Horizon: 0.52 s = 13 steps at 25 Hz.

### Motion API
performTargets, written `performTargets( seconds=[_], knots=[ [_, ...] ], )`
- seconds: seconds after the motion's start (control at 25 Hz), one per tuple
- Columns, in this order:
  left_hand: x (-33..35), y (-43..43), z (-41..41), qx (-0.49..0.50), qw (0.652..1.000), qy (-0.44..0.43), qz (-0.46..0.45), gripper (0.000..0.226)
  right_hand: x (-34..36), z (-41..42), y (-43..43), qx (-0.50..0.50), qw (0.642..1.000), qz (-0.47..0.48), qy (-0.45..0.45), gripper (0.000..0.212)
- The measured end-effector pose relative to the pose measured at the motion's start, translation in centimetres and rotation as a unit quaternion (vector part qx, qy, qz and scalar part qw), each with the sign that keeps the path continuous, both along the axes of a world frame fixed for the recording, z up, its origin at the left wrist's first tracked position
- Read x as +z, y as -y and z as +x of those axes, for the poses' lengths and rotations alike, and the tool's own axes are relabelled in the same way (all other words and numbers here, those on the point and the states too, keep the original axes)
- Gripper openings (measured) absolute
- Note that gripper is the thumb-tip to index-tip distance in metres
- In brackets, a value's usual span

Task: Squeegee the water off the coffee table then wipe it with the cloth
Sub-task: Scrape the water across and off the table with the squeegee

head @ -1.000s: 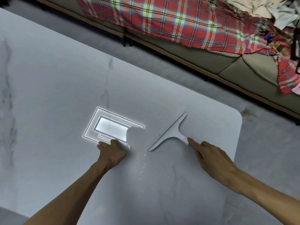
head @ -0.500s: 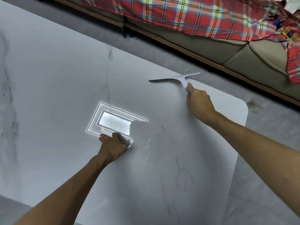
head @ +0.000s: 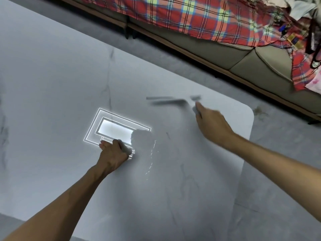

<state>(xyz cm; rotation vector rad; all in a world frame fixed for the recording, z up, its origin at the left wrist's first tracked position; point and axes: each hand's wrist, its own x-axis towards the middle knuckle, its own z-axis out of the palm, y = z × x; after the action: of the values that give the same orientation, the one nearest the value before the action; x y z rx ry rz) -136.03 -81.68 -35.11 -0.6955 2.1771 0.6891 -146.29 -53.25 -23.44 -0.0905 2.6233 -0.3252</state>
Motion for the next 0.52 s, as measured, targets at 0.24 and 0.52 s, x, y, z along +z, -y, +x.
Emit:
performTargets(
  seconds=[0.24, 0.52],
  knots=[
    [1.8, 2.8, 3.3, 0.013, 0.993, -0.11, 0.033, 0.013, -4.0, -6.9, 7.3, -0.118, 0.993, -0.02, 0.008, 0.035],
    [1.2, 3.8, 9.0, -0.08, 0.989, -0.113, 0.058, 0.03, -4.3, 5.6, 5.5, 0.043, 0.999, -0.015, 0.02, 0.053]
  ],
)
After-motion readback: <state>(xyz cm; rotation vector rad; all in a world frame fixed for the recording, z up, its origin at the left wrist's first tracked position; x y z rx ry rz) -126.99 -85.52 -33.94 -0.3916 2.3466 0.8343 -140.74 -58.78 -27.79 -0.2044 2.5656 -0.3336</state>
